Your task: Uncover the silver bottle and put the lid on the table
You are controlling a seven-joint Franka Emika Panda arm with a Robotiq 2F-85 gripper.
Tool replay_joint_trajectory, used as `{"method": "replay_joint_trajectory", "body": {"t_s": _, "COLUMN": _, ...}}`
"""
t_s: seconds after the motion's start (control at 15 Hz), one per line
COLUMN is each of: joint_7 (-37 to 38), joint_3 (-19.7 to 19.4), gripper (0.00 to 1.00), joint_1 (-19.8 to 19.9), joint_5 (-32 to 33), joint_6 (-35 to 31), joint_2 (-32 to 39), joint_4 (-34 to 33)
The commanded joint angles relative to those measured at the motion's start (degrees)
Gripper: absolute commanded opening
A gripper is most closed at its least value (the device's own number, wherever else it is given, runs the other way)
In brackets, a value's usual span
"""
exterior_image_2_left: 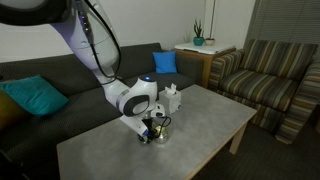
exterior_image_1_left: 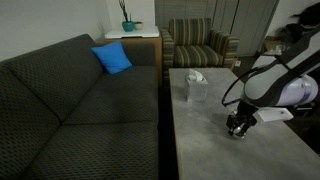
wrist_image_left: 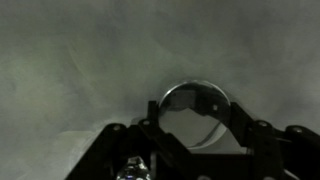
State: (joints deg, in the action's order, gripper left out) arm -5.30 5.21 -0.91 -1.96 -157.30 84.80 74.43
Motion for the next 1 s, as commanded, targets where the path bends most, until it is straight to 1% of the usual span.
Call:
{"method": "replay_joint_trajectory", "body": {"t_s": 0.0, "joint_7": 0.27, "joint_3": -0.15, "gripper": 0.44, "joint_1": 0.18, "joint_5": 0.11, "joint_6": -0.64, "joint_2": 0.0, "joint_4": 0.86}}
{"method": "replay_joint_trajectory", "body": {"t_s": 0.2, "joint_7": 0.5, "joint_3": -0.47, "gripper": 0.44, "joint_1": -0.11, "joint_5": 0.23, "joint_6": -0.11, "joint_2": 0.0, "joint_4": 0.76}}
{"method": "replay_joint_trajectory", "body": {"t_s": 0.27, "joint_7": 0.54, "joint_3": -0.53, "gripper": 0.82, "joint_1": -0.18, "joint_5": 0.26, "joint_6": -0.11, "joint_2": 0.0, "joint_4": 0.78}}
{"method": "replay_joint_trajectory", "body": {"t_s": 0.33, "joint_7": 0.53, "joint_3": -0.57, "gripper": 0.94, "joint_1": -0.23, "joint_5": 0.3, "joint_6": -0.1, "joint_2": 0.0, "joint_4": 0.79}}
{"method": "replay_joint_trajectory", "body": {"t_s": 0.4, "joint_7": 0.58, "joint_3": -0.62, "gripper": 0.98, "joint_1": -0.28, "joint_5": 0.32, "joint_6": -0.1, "joint_2": 0.0, "joint_4": 0.79}}
{"method": "replay_joint_trajectory", "body": {"t_s": 0.47, "joint_7": 0.6, "joint_3": -0.66, "gripper": 1.0, "joint_1": -0.32, "joint_5": 0.34, "joint_6": -0.15, "joint_2": 0.0, "joint_4": 0.82}}
{"method": "replay_joint_trajectory", "body": {"t_s": 0.93, "joint_7": 1.45, "joint_3": -1.16, "gripper": 1.0, "joint_1": -1.1, "joint_5": 0.37, "joint_6": 0.05, "joint_2": 0.0, "joint_4": 0.47}}
